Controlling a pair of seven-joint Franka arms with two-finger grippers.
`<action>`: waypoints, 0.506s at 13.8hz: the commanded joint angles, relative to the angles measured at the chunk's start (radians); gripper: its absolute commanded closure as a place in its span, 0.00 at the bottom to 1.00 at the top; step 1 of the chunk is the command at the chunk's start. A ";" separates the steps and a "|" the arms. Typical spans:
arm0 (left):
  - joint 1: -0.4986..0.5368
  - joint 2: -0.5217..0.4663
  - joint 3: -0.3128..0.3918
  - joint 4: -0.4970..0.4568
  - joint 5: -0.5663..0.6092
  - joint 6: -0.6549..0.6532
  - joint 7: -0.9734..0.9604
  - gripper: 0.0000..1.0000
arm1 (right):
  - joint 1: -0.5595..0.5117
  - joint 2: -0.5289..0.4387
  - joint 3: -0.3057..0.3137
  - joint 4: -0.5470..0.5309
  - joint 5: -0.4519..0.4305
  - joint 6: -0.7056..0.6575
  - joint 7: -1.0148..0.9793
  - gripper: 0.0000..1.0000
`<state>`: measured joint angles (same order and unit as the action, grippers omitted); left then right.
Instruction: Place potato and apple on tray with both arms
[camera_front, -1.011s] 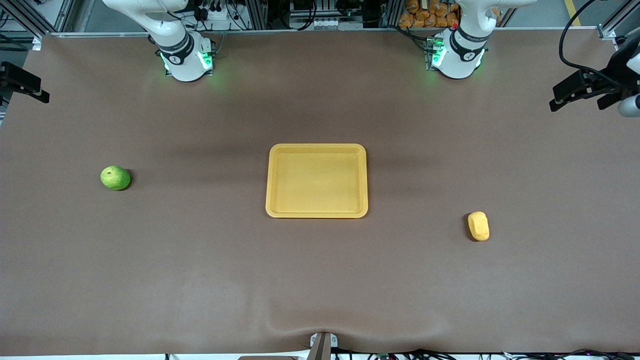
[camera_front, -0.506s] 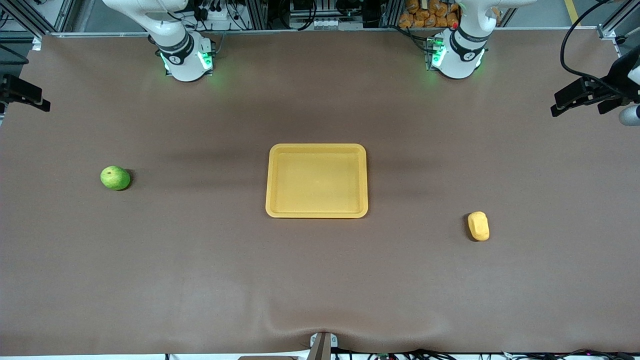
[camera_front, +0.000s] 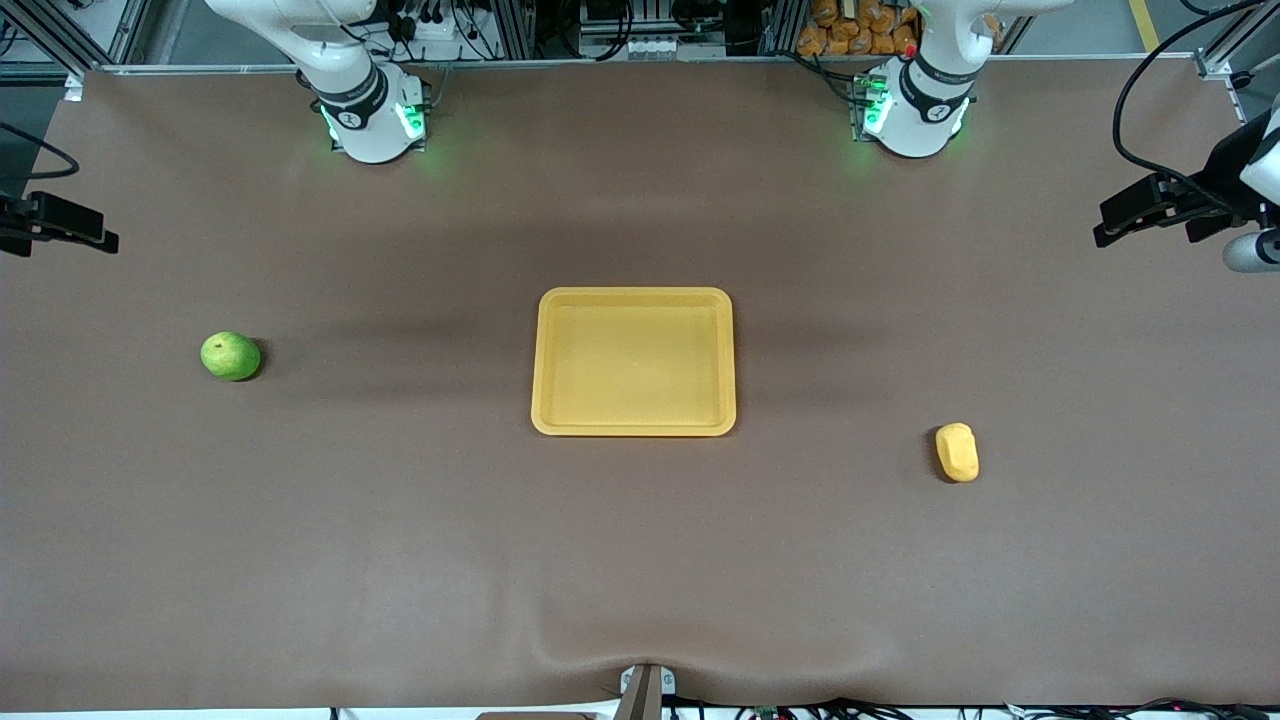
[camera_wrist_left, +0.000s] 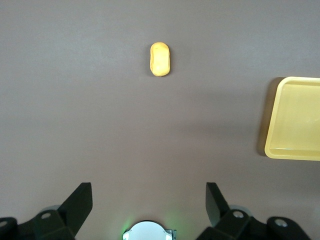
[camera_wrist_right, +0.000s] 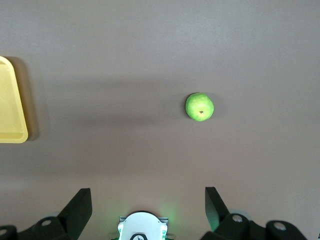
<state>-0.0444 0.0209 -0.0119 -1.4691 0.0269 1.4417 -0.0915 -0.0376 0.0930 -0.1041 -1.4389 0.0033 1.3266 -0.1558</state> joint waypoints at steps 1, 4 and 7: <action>0.003 0.013 -0.003 0.006 0.021 0.005 -0.004 0.00 | -0.016 0.010 0.006 0.005 0.004 0.011 0.001 0.00; 0.017 0.030 -0.003 0.006 0.021 0.015 -0.004 0.00 | -0.018 0.031 0.006 0.005 0.004 0.032 0.001 0.00; 0.014 0.076 -0.003 0.000 0.021 0.057 -0.005 0.00 | -0.019 0.066 0.006 0.006 -0.008 0.045 0.001 0.00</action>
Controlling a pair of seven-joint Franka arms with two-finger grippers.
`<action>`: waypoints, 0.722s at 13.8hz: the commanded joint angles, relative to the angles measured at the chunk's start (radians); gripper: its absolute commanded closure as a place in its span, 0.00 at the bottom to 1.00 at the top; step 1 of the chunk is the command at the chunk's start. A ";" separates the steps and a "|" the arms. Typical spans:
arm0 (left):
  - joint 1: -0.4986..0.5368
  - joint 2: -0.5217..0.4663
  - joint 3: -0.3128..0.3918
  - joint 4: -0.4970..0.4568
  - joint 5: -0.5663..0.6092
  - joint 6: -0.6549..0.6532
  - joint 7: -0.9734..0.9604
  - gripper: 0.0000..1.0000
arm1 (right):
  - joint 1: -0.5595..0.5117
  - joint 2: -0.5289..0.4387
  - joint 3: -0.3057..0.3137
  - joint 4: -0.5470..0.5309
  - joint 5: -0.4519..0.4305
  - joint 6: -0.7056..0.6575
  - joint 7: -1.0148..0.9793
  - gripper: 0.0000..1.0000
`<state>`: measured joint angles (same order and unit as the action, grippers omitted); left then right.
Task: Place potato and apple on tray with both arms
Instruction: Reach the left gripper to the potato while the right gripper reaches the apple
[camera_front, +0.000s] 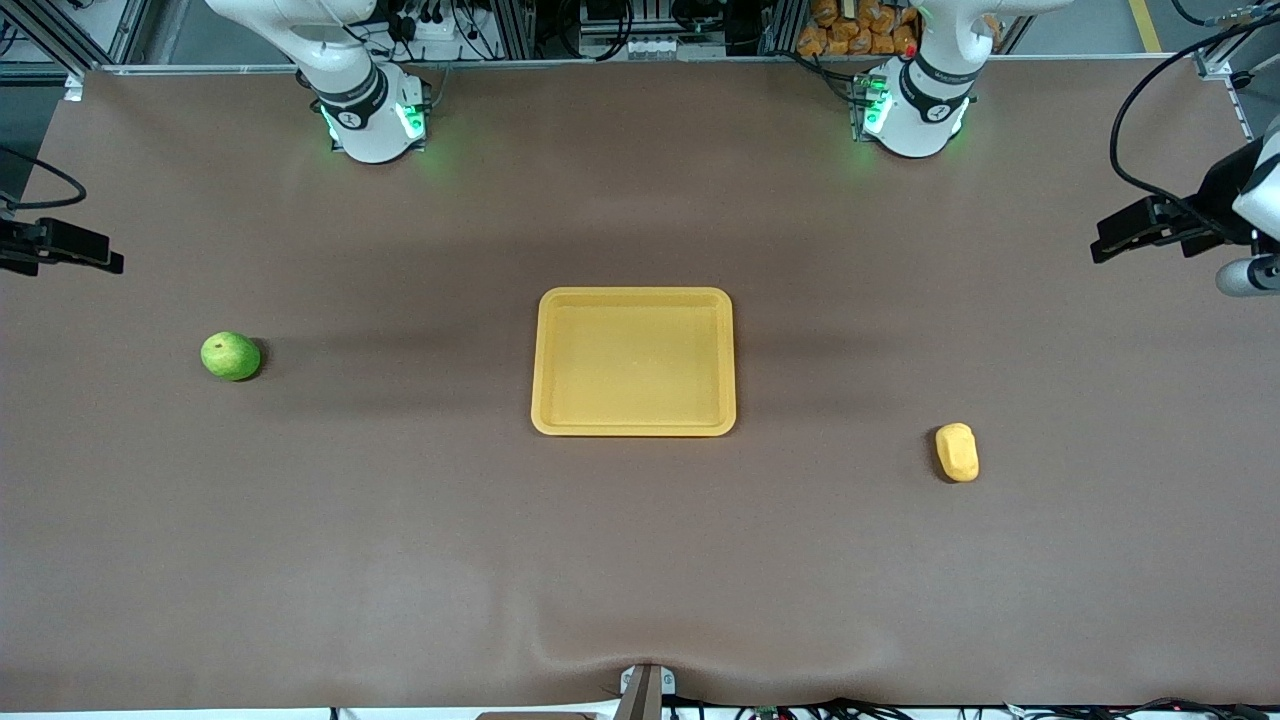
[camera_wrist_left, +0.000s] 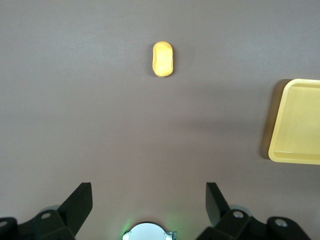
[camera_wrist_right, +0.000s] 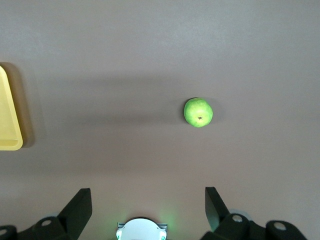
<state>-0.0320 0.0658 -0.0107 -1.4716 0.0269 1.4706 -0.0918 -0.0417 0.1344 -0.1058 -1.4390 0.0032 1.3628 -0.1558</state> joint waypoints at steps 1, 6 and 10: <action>0.001 0.049 -0.005 -0.003 0.024 0.040 -0.005 0.00 | -0.017 0.034 0.008 0.005 -0.006 0.009 0.001 0.00; 0.000 0.078 -0.008 -0.143 0.036 0.258 -0.006 0.00 | -0.041 0.121 0.008 0.005 -0.012 0.004 -0.001 0.00; 0.001 0.120 -0.008 -0.259 0.036 0.448 -0.006 0.00 | -0.070 0.166 0.008 0.003 -0.005 0.015 -0.001 0.00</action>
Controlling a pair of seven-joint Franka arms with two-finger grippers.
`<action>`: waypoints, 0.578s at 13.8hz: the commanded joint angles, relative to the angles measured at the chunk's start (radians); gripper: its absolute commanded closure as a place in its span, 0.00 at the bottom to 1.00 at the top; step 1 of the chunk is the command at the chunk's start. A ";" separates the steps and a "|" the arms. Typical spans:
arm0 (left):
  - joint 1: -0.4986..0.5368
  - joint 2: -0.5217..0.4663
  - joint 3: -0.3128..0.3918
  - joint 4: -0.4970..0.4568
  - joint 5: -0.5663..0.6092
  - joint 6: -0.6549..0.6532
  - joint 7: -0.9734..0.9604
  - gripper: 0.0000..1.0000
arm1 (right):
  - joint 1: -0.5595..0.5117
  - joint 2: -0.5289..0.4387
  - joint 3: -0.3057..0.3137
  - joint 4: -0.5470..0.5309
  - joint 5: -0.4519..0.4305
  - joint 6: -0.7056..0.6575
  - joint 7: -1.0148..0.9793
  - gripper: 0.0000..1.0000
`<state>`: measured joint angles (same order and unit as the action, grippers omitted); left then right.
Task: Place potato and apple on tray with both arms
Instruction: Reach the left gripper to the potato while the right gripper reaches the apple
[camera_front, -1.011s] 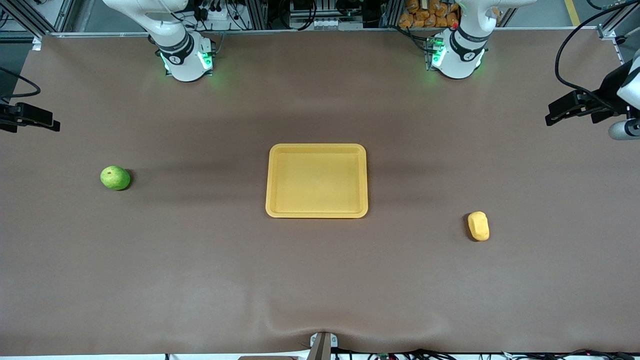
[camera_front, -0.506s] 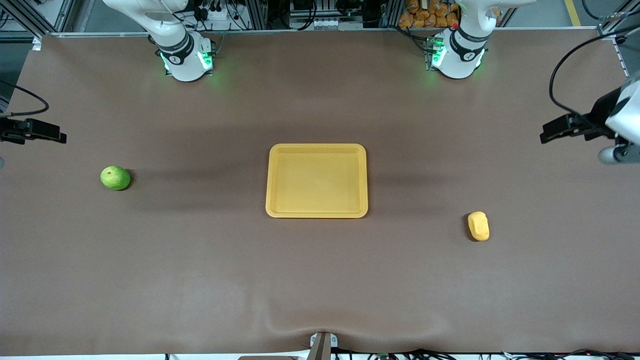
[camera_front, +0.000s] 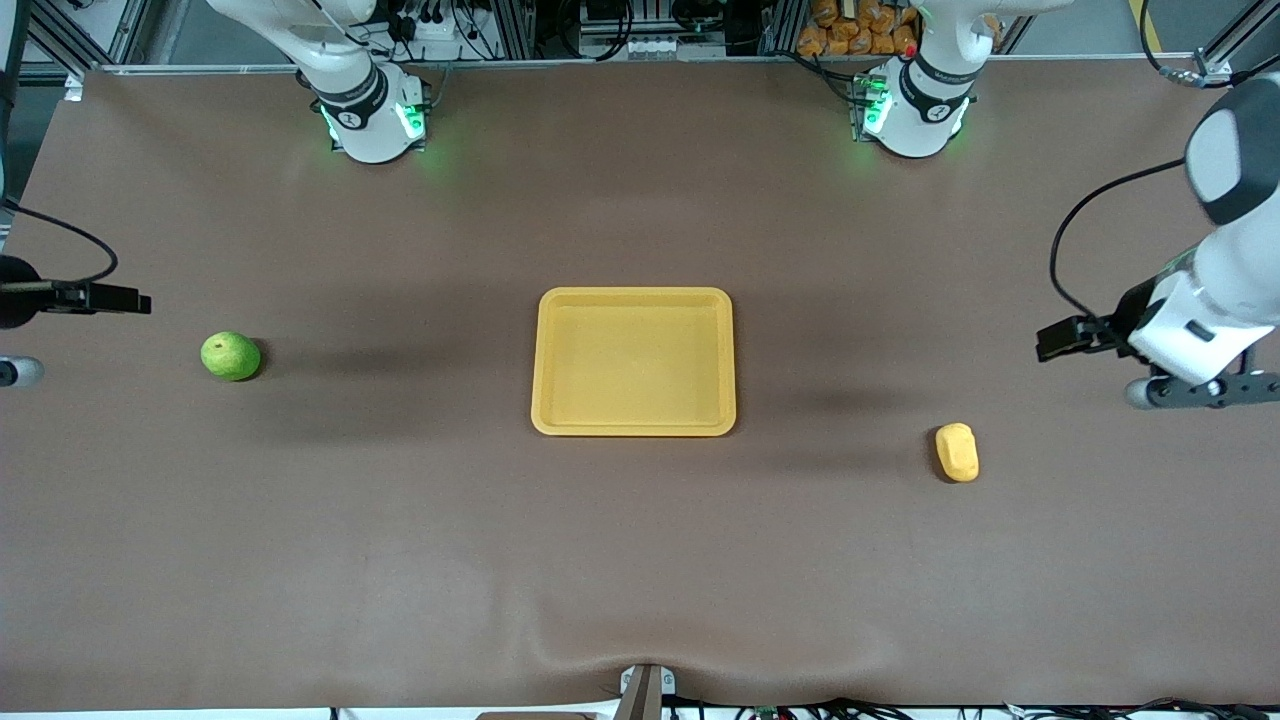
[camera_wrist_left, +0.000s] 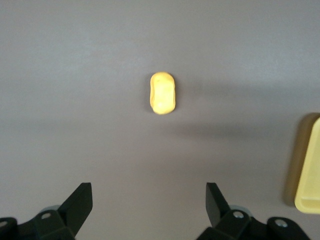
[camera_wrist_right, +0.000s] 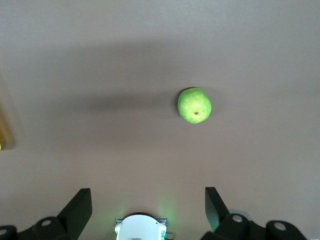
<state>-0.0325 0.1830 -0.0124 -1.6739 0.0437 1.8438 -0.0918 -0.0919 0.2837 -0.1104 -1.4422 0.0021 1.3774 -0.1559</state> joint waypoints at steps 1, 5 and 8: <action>0.002 0.021 -0.006 -0.078 0.019 0.115 -0.012 0.00 | -0.020 0.022 0.012 0.000 -0.004 0.005 -0.001 0.00; 0.000 0.104 -0.006 -0.116 0.019 0.236 -0.046 0.00 | -0.049 0.052 0.012 -0.026 0.007 0.023 0.001 0.00; -0.003 0.162 -0.006 -0.122 0.019 0.305 -0.048 0.00 | -0.054 0.049 0.012 -0.099 0.013 0.069 0.002 0.00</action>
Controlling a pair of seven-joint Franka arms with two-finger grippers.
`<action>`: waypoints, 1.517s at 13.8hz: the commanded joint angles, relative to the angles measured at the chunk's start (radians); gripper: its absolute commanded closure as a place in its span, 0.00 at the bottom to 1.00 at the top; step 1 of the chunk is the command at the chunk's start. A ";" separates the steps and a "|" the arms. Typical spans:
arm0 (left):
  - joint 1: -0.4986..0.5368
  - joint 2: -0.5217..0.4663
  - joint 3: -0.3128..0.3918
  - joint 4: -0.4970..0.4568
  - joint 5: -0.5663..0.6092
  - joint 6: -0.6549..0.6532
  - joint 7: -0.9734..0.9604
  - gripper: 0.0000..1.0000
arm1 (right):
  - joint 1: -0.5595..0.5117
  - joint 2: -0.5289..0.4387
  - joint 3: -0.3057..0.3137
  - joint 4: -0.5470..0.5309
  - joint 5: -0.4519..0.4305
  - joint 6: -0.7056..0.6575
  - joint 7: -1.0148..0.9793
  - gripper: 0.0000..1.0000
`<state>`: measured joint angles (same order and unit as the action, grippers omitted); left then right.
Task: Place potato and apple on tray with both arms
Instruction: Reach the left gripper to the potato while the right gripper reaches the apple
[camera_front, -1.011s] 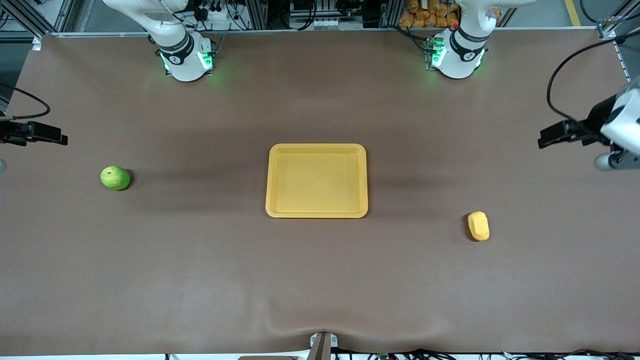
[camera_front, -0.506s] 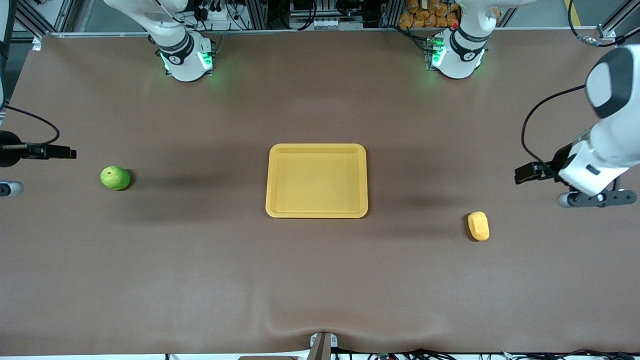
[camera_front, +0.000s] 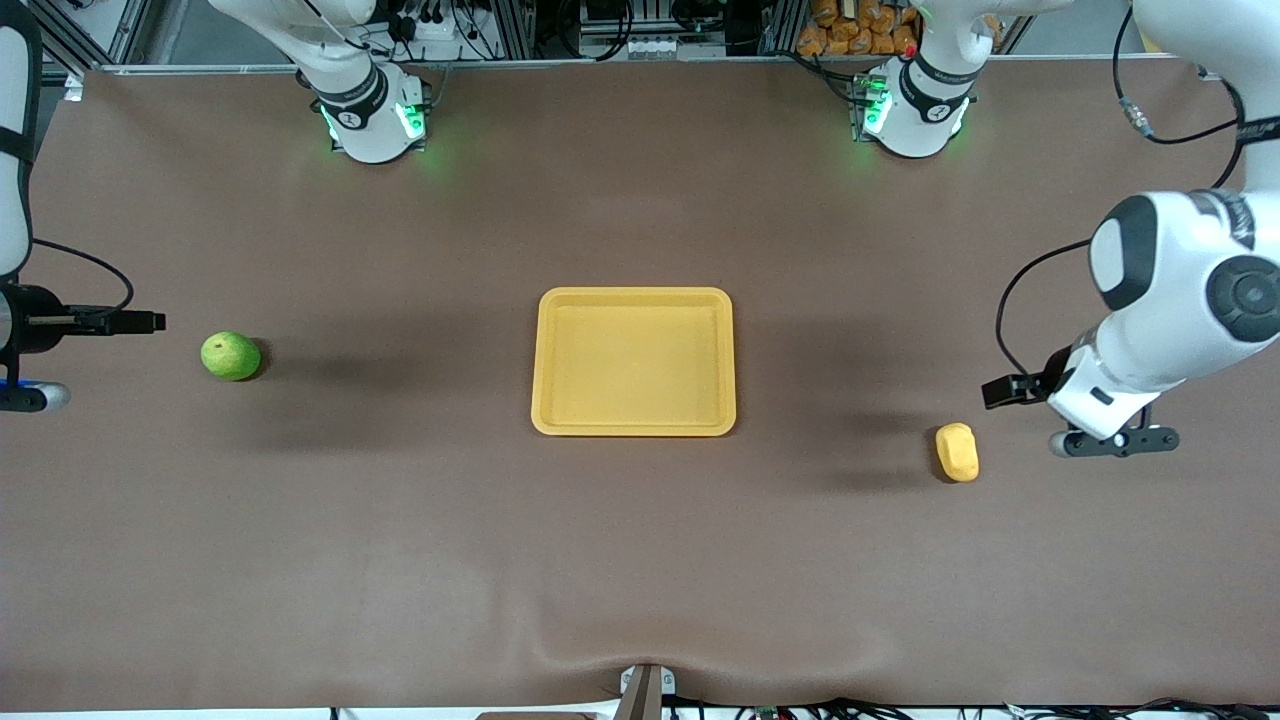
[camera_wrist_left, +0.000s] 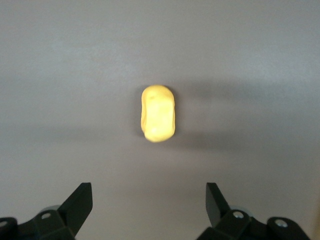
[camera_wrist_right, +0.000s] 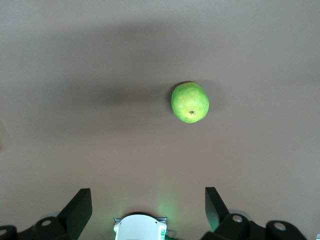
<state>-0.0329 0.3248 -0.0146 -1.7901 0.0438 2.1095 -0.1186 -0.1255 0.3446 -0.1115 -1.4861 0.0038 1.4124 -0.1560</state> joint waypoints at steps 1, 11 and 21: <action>-0.002 0.035 -0.004 -0.008 0.019 0.056 -0.021 0.00 | -0.029 -0.013 0.013 -0.086 0.012 0.065 0.003 0.00; 0.002 0.166 -0.004 -0.006 0.018 0.191 -0.044 0.00 | -0.089 -0.012 0.016 -0.247 0.019 0.252 -0.007 0.00; 0.004 0.261 -0.004 0.000 0.016 0.306 -0.053 0.16 | -0.108 -0.006 0.016 -0.393 0.042 0.474 -0.011 0.00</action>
<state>-0.0327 0.5750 -0.0160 -1.7944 0.0438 2.3980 -0.1511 -0.2144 0.3491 -0.1113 -1.8255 0.0284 1.8317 -0.1578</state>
